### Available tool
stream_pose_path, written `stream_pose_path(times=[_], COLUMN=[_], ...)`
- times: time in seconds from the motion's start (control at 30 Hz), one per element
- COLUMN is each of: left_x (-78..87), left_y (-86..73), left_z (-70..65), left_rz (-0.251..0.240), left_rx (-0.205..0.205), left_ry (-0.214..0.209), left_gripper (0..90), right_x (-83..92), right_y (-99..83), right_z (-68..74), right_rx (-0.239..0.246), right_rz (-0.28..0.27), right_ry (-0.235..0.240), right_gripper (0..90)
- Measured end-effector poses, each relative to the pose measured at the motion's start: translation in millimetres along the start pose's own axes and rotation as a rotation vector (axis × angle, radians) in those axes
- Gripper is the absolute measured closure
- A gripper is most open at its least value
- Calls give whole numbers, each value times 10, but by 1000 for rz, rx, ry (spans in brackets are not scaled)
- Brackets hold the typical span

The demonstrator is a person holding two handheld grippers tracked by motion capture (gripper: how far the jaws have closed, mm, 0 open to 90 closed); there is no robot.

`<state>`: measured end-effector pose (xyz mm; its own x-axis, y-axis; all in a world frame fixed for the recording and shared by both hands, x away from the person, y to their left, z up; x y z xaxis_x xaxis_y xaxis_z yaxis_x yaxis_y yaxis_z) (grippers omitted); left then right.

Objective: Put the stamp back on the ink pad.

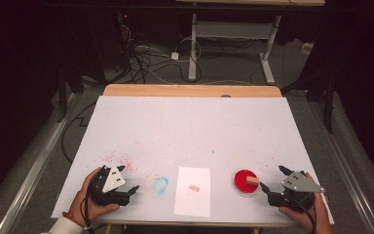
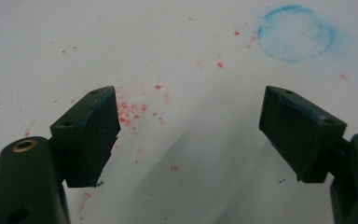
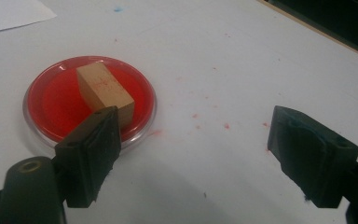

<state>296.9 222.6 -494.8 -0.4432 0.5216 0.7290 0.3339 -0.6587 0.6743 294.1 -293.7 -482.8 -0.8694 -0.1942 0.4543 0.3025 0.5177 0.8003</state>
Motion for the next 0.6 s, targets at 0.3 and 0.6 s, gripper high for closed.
stream_pose_path(times=[0.3, 0.6], left_x=[0, 8], left_y=[-20, -33], left_z=[18, 31], left_rz=[-1, 4], left_rx=[6, 17], left_ry=[-4, 6], left_gripper=[192, 192], right_x=[-17, -58], right_y=[20, 29], right_z=[-5, -19], right_rx=[5, 27], right_rz=[-7, -1], right_ry=[-4, -23], right_gripper=[177, 177])
Point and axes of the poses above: each handheld gripper's, and its own axes: x roughly backward along the jaws, y roughly out of its top, z roughly to its left, the point moved 2 cm from there along -x, roughly forward along the jaws, and after that the axes turned 11 degrees about -y, right-handed, at the moved point
